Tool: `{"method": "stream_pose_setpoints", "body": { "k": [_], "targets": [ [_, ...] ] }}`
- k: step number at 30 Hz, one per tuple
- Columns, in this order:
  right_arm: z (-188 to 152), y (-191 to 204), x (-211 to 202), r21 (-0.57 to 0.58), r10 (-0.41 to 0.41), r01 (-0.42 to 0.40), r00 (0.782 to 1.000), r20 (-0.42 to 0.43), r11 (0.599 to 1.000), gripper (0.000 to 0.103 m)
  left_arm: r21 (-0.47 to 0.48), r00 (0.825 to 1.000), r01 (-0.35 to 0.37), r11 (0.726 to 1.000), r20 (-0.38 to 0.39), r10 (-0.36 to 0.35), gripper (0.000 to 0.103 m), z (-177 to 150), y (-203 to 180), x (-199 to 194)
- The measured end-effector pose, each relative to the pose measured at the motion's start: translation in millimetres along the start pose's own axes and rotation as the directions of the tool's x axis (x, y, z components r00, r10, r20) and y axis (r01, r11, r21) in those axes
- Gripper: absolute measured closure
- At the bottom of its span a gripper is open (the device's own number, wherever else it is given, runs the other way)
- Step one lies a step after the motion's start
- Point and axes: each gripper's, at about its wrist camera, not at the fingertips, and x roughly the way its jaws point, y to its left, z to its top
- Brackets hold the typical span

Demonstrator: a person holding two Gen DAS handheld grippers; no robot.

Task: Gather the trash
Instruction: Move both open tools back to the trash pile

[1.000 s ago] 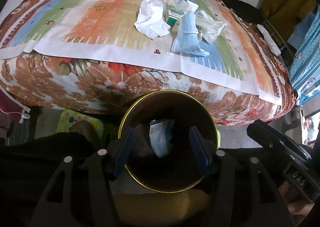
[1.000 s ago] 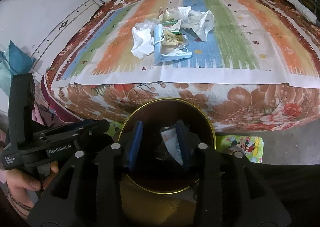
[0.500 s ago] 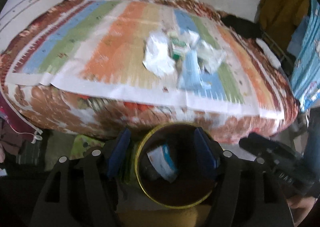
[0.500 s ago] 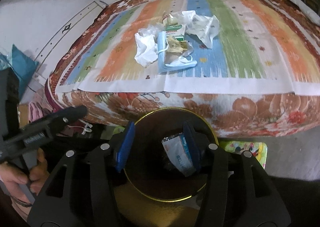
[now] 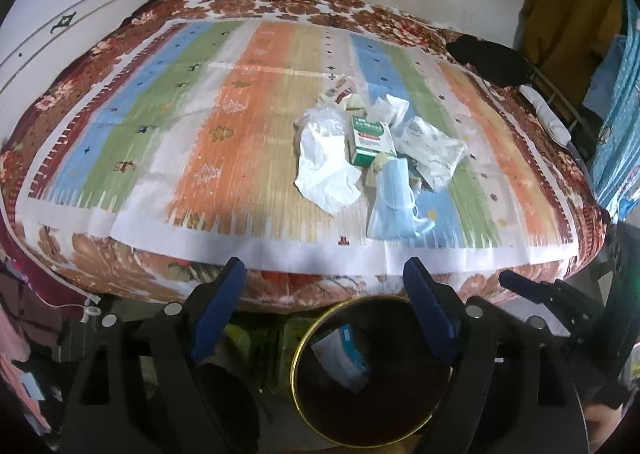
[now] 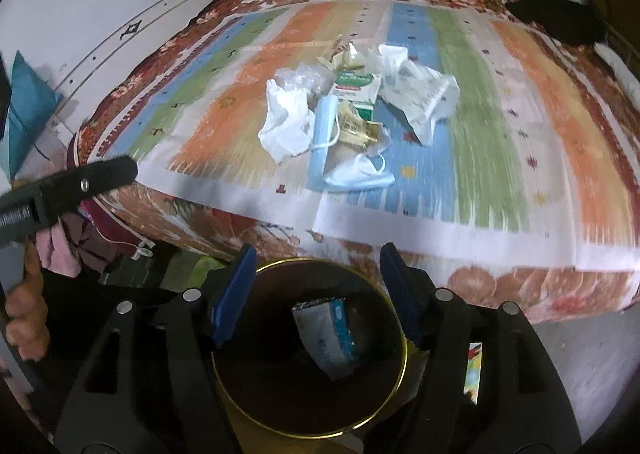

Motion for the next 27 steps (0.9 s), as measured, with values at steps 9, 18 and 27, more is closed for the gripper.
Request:
{"method": "stream_pose_setpoints", "body": {
  "k": [9,18,27],
  "targets": [
    [18.7,8.8,11.8,-0.049,-0.008,0.008,1.000,-0.005,0.999,0.035,-0.044,0.998,-0.016,0.999,-0.066,0.013,0.018,30.2,12.5,25.9],
    [36.4,8.4,34.1,-0.053,0.004,-0.006,0.999,-0.045,0.999,0.035,-0.007,0.994,-0.040,0.999,-0.100,0.039,0.017,57.8,10.3,56.9],
    [54.2,0.2,61.5,-0.019,0.020,-0.022,0.995,-0.095,1.000,0.035,-0.020,0.990,-0.056,0.998,-0.129,0.053,0.016,75.5,15.1,89.8]
  ]
}}
